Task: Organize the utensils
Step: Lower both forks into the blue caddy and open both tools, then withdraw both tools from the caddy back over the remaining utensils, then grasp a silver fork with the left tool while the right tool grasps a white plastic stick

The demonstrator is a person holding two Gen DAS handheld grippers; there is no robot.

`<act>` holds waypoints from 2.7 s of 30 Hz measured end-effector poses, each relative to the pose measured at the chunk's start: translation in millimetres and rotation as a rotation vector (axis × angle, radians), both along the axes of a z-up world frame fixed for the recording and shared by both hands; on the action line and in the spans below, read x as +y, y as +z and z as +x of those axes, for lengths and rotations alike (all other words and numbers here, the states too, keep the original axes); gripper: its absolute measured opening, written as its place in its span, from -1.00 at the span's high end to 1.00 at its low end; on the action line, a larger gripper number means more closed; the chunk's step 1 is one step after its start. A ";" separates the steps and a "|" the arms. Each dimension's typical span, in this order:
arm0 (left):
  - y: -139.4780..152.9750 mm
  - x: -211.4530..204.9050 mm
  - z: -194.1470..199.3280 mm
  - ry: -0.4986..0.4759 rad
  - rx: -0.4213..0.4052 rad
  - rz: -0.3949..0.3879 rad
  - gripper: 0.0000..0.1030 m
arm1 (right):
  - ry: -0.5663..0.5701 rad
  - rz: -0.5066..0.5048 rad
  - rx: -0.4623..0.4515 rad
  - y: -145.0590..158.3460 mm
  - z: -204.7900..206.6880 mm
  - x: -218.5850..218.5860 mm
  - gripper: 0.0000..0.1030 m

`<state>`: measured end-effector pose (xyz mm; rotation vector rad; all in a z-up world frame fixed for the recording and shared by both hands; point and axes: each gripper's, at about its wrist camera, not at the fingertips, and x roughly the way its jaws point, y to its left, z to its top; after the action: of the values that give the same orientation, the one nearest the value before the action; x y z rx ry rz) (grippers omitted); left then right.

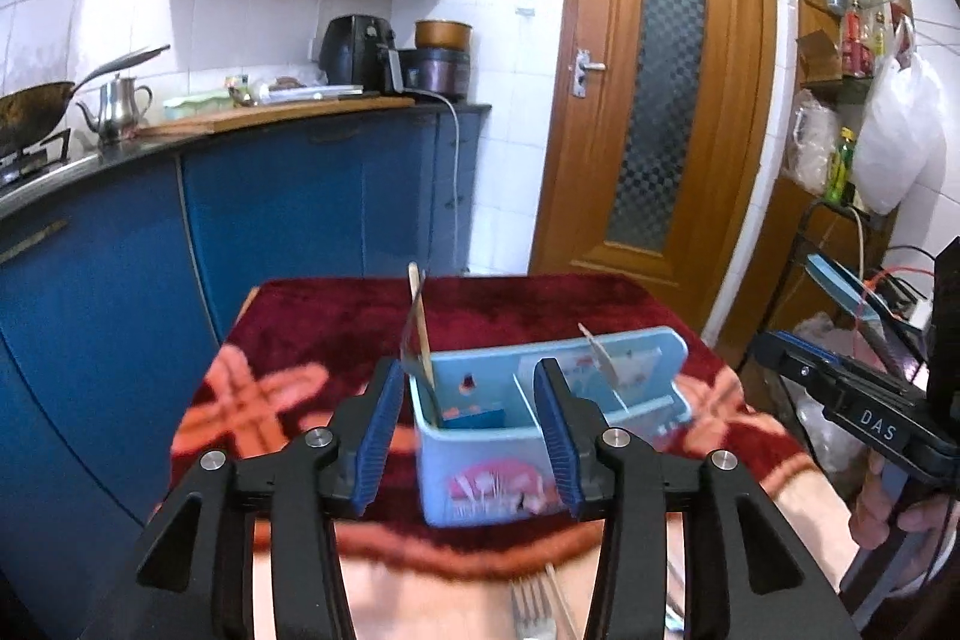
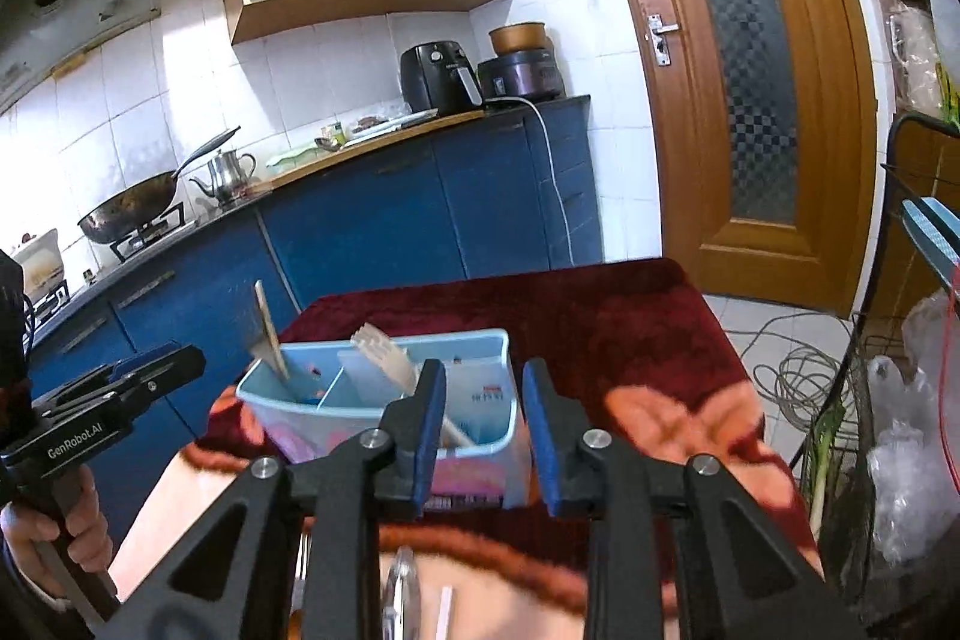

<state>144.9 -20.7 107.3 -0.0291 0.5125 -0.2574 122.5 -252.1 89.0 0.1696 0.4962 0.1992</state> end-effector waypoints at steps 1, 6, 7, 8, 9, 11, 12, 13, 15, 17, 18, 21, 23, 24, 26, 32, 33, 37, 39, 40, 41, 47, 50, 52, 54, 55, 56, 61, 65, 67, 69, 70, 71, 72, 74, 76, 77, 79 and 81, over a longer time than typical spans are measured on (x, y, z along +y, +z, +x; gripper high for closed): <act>-0.5 -0.2 -4.8 -0.005 0.011 0.005 0.09 | 0.002 -0.001 0.007 0.0 -2.7 0.3 0.42; -8.5 3.7 -20.1 -0.009 0.081 0.026 0.09 | 0.021 -0.026 0.061 -4.6 -22.1 4.0 0.42; -10.9 5.5 -21.5 -0.011 0.098 0.025 0.09 | 0.026 -0.032 0.072 -5.9 -24.9 5.1 0.42; -14.5 6.4 -24.3 -0.013 0.121 0.025 0.09 | 0.031 -0.040 0.087 -8.1 -28.0 6.9 0.42; -17.1 6.8 -26.3 -0.014 0.135 0.025 0.09 | 0.035 -0.047 0.102 -10.8 -30.9 8.3 0.42; -23.1 8.0 -30.0 -0.012 0.161 0.030 0.09 | 0.041 -0.059 0.130 -17.1 -35.6 10.1 0.42; -26.1 8.2 -32.1 -0.009 0.172 0.033 0.09 | 0.046 -0.063 0.146 -20.8 -37.1 10.6 0.42; -30.1 8.1 -34.8 -0.007 0.187 0.037 0.09 | 0.050 -0.067 0.161 -25.1 -38.7 11.6 0.42; -36.2 8.9 -38.2 -0.007 0.213 0.039 0.09 | 0.053 -0.083 0.206 -34.0 -40.6 13.3 0.42; -43.3 8.9 -41.2 -0.011 0.247 0.035 0.09 | 0.059 -0.094 0.247 -41.6 -41.5 15.5 0.42; -46.9 8.4 -42.2 -0.014 0.268 0.032 0.09 | 0.062 -0.097 0.263 -44.8 -41.7 16.5 0.42; -56.7 6.8 -45.4 -0.019 0.309 0.040 0.09 | 0.080 -0.094 0.320 -55.9 -43.5 19.7 0.42; -62.0 4.1 -47.6 -0.022 0.325 0.057 0.09 | 0.102 -0.086 0.356 -60.8 -42.9 22.7 0.42; -64.4 3.4 -48.1 -0.024 0.333 0.063 0.09 | 0.111 -0.087 0.374 -63.5 -42.6 24.3 0.42; -70.6 0.9 -49.0 -0.029 0.356 0.073 0.09 | 0.120 -0.092 0.404 -68.4 -41.2 27.7 0.42; -83.6 -4.7 -49.0 -0.046 0.411 0.092 0.09 | 0.141 -0.124 0.489 -82.7 -36.3 35.8 0.42; -85.0 -5.5 -48.9 -0.048 0.416 0.095 0.09 | 0.148 -0.129 0.505 -85.5 -35.2 37.3 0.43; -89.9 -5.7 -47.3 -0.051 0.432 0.093 0.09 | 0.167 -0.135 0.557 -95.6 -28.5 40.6 0.60; -92.2 -5.9 -45.9 -0.050 0.439 0.095 0.09 | 0.168 -0.146 0.575 -99.6 -25.4 42.8 0.66; -93.4 -5.8 -45.1 -0.050 0.443 0.095 0.09 | 0.168 -0.153 0.578 -100.9 -24.1 43.8 0.67; -95.0 -5.8 -44.1 -0.050 0.449 0.097 0.09 | 0.170 -0.155 0.578 -101.6 -23.0 44.6 0.68; -105.4 -8.3 -37.5 -0.054 0.490 0.112 0.09 | 0.178 -0.127 0.572 -104.6 -19.0 41.1 0.80; -109.5 -12.5 -35.4 -0.069 0.510 0.118 0.09 | 0.170 -0.104 0.555 -104.4 -21.8 37.5 0.84; -111.7 -17.4 -34.8 -0.094 0.527 0.122 0.09 | 0.162 -0.079 0.532 -102.9 -25.4 33.5 0.84; -113.7 -20.8 -34.0 -0.108 0.540 0.124 0.09 | 0.164 -0.054 0.506 -99.6 -29.2 29.3 0.84; -114.7 -21.8 -33.1 -0.109 0.548 0.121 0.13 | 0.166 -0.047 0.494 -97.4 -31.4 27.7 0.84; -115.4 -23.0 -32.0 -0.112 0.558 0.118 0.25 | 0.169 -0.043 0.479 -94.7 -34.1 26.4 0.84; -114.4 -29.9 -25.0 -0.147 0.634 0.079 0.73 | 0.178 -0.016 0.412 -82.2 -46.0 21.5 0.84; -119.8 -34.7 -19.1 -0.133 0.691 0.072 0.76 | 0.181 0.010 0.362 -73.0 -53.3 18.4 0.84; -119.6 -38.7 -17.8 -0.132 0.694 0.089 0.76 | 0.183 0.019 0.347 -70.9 -55.0 18.0 0.84; -120.0 -40.3 -15.6 -0.129 0.698 0.092 0.80 | 0.184 0.029 0.336 -69.7 -57.7 16.6 0.84; -120.0 -39.5 -15.1 -0.124 0.697 0.083 0.84 | 0.184 0.038 0.330 -69.1 -58.9 15.9 0.84; -119.9 -38.0 -14.4 -0.121 0.698 0.074 0.86 | 0.185 0.045 0.323 -68.3 -60.2 15.1 0.84; -119.4 -35.2 -15.2 -0.118 0.691 0.052 0.87 | 0.184 0.050 0.318 -67.9 -61.1 14.7 0.84; -118.4 -30.0 -18.1 -0.123 0.666 0.021 0.90 | 0.182 0.059 0.299 -66.2 -63.6 13.5 0.84; -113.2 -23.3 -28.6 -0.141 0.593 -0.026 0.93 | 0.175 0.063 0.274 -63.7 -66.7 12.4 0.84; -109.8 -21.1 -34.6 -0.145 0.557 -0.041 0.93 | 0.173 0.064 0.262 -62.5 -67.7 11.3 0.84; -102.8 -16.4 -45.1 -0.150 0.489 -0.074 0.94 | 0.165 0.063 0.228 -58.8 -70.2 10.6 0.84; -91.7 -11.3 -56.3 -0.154 0.405 -0.106 0.94 | 0.155 0.057 0.189 -54.0 -72.4 10.9 0.84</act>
<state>88.6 -32.0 15.6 -0.1471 0.9052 -0.4334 50.2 -241.2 35.0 0.2069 0.6932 0.3513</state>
